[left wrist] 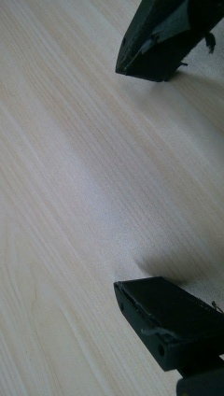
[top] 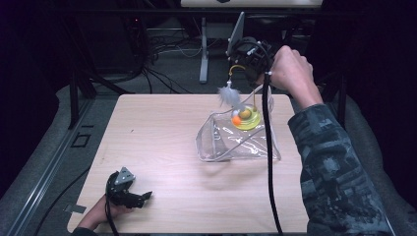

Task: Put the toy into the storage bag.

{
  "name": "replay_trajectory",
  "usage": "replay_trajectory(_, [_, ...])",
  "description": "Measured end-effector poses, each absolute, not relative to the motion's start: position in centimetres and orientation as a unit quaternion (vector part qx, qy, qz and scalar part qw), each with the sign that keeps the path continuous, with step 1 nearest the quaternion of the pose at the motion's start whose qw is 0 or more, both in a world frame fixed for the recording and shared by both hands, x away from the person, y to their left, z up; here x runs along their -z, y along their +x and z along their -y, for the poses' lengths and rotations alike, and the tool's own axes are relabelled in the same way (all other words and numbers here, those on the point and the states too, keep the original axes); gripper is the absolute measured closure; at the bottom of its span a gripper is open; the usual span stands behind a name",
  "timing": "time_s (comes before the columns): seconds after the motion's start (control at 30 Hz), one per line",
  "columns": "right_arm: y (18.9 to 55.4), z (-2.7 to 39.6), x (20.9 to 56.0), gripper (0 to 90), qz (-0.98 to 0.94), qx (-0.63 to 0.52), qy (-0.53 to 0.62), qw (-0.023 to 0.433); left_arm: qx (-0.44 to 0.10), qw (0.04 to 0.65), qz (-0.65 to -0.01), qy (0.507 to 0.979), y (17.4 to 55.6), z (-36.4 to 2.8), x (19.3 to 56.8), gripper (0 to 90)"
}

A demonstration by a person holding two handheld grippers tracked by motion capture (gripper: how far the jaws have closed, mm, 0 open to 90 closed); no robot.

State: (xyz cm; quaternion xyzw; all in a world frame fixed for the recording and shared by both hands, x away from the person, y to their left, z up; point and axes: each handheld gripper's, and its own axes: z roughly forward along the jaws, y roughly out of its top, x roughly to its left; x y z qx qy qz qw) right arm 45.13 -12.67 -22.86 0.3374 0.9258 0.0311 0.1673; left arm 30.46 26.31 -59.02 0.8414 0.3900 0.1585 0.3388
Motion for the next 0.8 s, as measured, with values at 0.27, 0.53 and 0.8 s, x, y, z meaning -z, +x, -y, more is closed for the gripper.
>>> replay_trajectory(0.27, [45.7, 12.4, 25.1, 87.1, -0.93, -0.025, 0.335, 0.151, -0.158, 0.339, -0.39, 0.841, 30.5, -26.3, 59.0, 0.0])
replay_trajectory(0.53, [46.1, 12.7, 26.8, 87.1, -0.93, -0.021, 0.339, 0.14, -0.158, 0.339, -0.39, 0.842, 30.5, -26.3, 59.0, 0.0])
replay_trajectory(0.8, [46.5, 13.0, 28.5, 87.2, -0.93, -0.016, 0.345, 0.127, -0.158, 0.339, -0.39, 0.842, 30.5, -26.3, 59.0, 0.0])
